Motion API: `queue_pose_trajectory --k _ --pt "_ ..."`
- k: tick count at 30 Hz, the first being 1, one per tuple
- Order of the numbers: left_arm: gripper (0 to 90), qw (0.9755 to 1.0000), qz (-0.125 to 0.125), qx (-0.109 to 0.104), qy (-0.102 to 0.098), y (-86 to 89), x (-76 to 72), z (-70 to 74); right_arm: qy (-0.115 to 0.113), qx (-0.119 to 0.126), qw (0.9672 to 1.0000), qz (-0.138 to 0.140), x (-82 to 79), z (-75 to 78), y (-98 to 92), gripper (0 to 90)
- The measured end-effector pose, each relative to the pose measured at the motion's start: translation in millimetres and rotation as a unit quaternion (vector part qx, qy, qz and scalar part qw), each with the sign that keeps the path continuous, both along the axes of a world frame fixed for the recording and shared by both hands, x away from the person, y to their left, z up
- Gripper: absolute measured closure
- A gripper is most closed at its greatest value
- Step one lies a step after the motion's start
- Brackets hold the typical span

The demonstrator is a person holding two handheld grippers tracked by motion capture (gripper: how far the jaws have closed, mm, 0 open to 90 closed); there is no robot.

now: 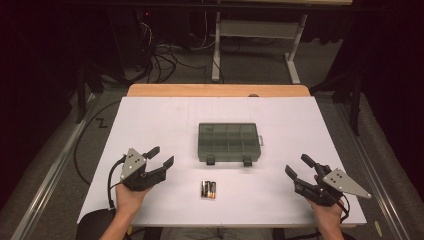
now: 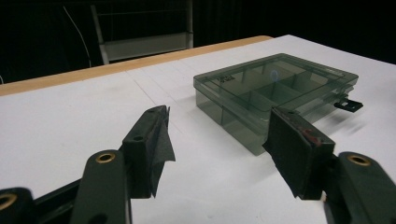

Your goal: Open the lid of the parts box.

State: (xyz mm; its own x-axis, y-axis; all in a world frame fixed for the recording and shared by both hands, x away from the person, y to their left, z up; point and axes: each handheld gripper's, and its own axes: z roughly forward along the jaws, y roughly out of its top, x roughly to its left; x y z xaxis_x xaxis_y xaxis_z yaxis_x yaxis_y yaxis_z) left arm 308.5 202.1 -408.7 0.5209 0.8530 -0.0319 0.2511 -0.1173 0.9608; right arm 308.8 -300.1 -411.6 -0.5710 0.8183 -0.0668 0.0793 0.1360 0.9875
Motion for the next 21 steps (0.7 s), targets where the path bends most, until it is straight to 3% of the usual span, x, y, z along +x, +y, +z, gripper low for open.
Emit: queue_pose_trajectory --k 5,9,21 --pt "39.6 0.9999 0.000 -0.010 0.009 1.0 0.4 1.0 0.000 0.000 1.0000 0.003 0.0 0.1 0.6 34.0" --pt "39.9 0.9999 0.000 -0.004 0.011 1.8 0.3 1.1 0.002 0.001 1.0000 0.003 0.1 0.1 0.3 33.9" --pt "41.1 1.0000 0.000 -0.002 -0.006 3.3 -1.3 2.7 0.003 0.003 1.0000 0.002 0.1 0.2 0.3 33.7"
